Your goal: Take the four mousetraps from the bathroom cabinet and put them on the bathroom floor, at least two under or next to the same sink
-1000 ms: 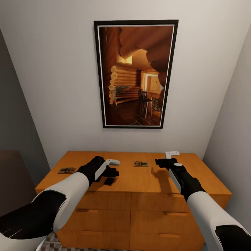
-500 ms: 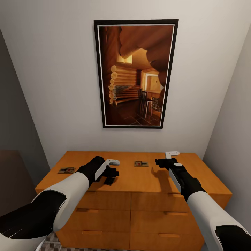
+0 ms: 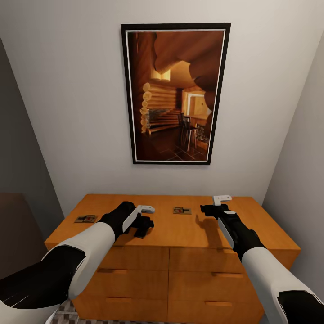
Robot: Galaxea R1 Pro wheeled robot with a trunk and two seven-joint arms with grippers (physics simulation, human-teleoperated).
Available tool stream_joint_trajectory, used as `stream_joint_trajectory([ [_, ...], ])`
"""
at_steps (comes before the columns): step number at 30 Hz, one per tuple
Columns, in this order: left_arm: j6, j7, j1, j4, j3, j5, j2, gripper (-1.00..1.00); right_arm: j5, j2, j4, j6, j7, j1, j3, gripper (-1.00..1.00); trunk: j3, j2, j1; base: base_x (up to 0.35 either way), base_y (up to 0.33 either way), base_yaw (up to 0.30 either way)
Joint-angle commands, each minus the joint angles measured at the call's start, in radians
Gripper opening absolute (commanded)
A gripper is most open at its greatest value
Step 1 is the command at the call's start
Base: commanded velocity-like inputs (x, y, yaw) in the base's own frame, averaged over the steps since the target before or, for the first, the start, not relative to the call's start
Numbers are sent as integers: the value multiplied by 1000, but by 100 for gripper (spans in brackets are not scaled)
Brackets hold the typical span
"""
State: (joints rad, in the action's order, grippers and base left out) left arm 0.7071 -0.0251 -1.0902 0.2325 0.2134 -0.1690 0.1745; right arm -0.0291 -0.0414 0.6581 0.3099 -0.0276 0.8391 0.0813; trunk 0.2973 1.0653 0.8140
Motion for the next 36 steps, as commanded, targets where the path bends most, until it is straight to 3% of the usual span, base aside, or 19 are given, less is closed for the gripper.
stream_joint_trajectory([
  [1, 0, 1, 1, -2, -2, -6, 0, 100, 0, 0, 0, 0, 0, 0, 0, 100, 0, 0, 0, 0, 0, 0],
  [22, 0, 1, 1, -2, -2, -6, 0, 100, 0, 0, 0, 0, 0, 0, 0, 100, 0, 0, 0, 0, 0, 0],
  [27, 0, 1, 1, -2, -2, -6, 0, 100, 0, 0, 0, 0, 0, 0, 0, 100, 16, 35, 19, 0, 0, 0],
  [36, 0, 1, 1, -2, -2, -6, 0, 100, 0, 0, 0, 0, 0, 0, 0, 100, 16, 35, 19, 0, 0, 0],
])
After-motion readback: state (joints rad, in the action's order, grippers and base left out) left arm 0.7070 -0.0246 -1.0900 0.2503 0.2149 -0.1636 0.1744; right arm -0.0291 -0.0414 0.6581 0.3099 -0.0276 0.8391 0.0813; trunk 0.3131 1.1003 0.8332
